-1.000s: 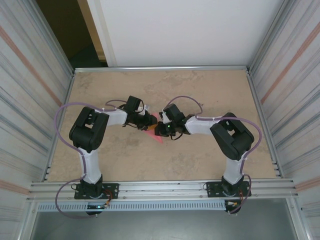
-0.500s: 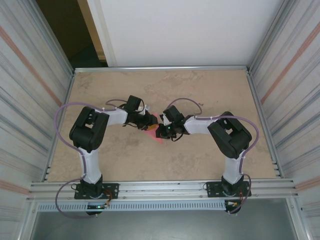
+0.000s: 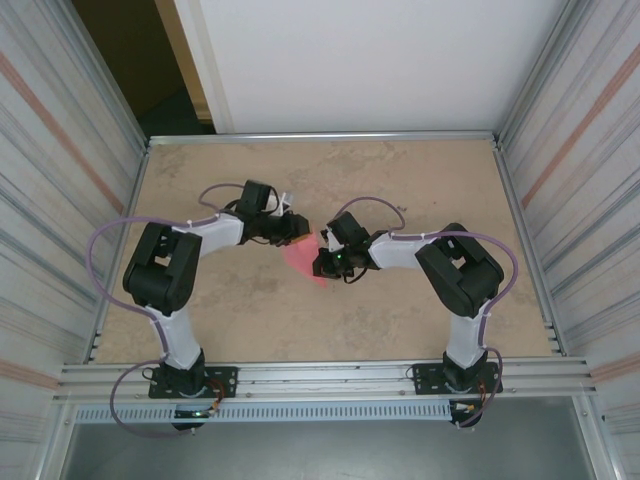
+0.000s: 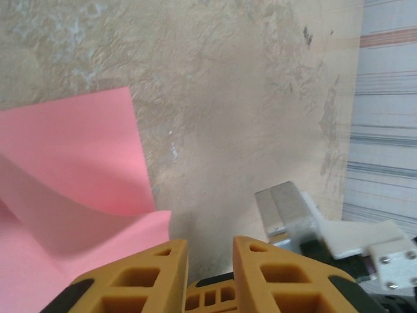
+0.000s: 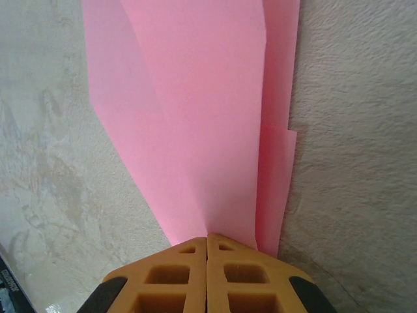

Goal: Fold a paper plane with a square sheet of paper (pick it up from the middle)
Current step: Fourth fold the wing at the center of the table.

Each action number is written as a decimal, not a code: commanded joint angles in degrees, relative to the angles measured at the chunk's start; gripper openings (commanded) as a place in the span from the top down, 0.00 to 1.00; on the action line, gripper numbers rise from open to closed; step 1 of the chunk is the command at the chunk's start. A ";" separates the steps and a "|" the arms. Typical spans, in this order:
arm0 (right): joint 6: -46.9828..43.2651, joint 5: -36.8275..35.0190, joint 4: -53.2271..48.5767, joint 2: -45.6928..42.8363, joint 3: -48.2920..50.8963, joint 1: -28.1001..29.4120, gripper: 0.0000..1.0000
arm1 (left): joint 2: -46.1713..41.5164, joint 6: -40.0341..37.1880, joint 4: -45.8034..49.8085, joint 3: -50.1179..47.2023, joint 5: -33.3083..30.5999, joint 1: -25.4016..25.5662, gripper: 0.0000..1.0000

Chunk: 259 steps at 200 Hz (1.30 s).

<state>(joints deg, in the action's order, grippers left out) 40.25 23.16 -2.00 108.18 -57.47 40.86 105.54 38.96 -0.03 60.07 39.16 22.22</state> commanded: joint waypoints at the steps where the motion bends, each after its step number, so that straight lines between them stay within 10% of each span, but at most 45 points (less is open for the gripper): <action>1: 0.13 -2.48 -4.99 0.99 1.14 -0.52 0.94 | 0.03 -2.22 -0.58 -2.24 -0.31 0.04 0.77; 259: -0.53 0.33 -2.16 -7.37 -1.13 -2.26 0.89 | 11.87 -2.84 16.02 4.97 -9.32 1.23 0.78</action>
<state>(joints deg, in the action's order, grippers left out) 40.07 24.16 -3.31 103.83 -57.30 39.22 113.82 37.39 9.54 65.58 34.96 23.00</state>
